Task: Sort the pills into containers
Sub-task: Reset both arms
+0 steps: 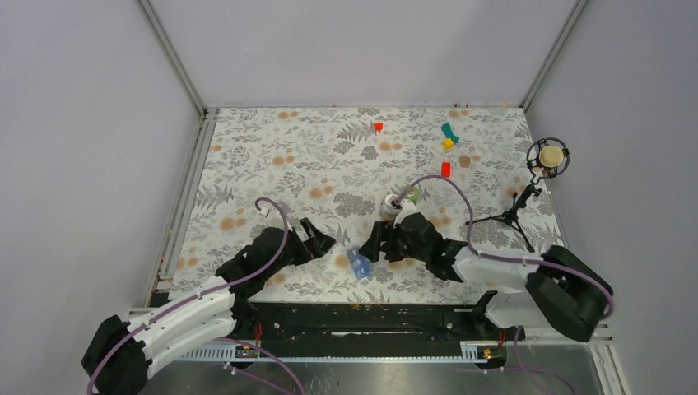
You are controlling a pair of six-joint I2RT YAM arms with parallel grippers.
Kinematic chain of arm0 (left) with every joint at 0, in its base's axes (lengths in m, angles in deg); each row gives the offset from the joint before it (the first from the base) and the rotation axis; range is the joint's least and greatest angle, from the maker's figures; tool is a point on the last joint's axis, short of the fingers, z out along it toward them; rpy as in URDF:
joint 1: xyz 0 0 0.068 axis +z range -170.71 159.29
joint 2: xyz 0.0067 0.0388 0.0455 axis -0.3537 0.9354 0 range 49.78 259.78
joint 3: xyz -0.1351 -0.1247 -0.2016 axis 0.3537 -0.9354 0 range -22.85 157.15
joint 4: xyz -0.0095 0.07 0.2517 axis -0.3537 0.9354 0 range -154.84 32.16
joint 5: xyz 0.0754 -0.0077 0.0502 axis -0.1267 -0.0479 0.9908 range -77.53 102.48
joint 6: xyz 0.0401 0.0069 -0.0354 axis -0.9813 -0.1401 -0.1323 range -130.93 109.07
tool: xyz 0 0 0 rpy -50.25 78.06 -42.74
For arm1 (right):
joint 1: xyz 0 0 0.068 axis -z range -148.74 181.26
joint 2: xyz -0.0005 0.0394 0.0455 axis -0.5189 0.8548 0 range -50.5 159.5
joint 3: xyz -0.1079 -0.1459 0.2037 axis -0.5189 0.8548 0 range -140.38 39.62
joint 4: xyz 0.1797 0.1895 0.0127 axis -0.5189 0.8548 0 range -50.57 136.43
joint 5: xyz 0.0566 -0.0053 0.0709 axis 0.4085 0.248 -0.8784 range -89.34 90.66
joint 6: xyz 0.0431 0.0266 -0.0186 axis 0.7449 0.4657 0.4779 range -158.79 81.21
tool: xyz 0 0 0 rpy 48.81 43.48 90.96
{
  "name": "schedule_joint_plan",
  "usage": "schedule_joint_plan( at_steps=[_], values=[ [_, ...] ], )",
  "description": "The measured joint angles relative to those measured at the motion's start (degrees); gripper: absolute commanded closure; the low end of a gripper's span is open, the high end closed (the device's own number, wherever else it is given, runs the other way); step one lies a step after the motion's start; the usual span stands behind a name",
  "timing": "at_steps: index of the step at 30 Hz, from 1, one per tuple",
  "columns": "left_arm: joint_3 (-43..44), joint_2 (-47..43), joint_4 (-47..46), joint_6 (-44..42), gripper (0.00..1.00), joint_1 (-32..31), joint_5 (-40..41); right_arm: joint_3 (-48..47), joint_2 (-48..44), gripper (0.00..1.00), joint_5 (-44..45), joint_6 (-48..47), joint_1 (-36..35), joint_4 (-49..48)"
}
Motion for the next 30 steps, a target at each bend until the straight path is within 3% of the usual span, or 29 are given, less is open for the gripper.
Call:
schedule_joint_plan(
  at_steps=[1, 10, 18, 23, 30],
  values=[
    [1.0, -0.9, 2.0, -0.3, 0.02, 0.0, 0.4, -0.2, -2.6, 0.01, 0.6, -0.5, 0.0, 2.5],
    [15.3, -8.6, 20.0, -4.9, 0.01, 0.0, 5.7, -11.4, -26.9, 0.01, 9.6, -6.4, 0.0, 29.8],
    [25.0, -16.8, 32.6, -10.1, 0.01, 0.0, 12.7, -24.9, -46.5, 0.01, 26.6, -13.6, 0.0, 54.3],
    [28.5, -21.4, 35.9, -14.1, 0.01, 0.0, 16.0, -32.7, -53.8, 0.01, 38.6, -20.5, 0.0, 61.9],
    [30.2, -25.3, 38.6, -17.8, 0.01, 0.0, 18.9, -36.5, -61.7, 0.01, 48.6, -27.5, 0.0, 66.0]
  ],
)
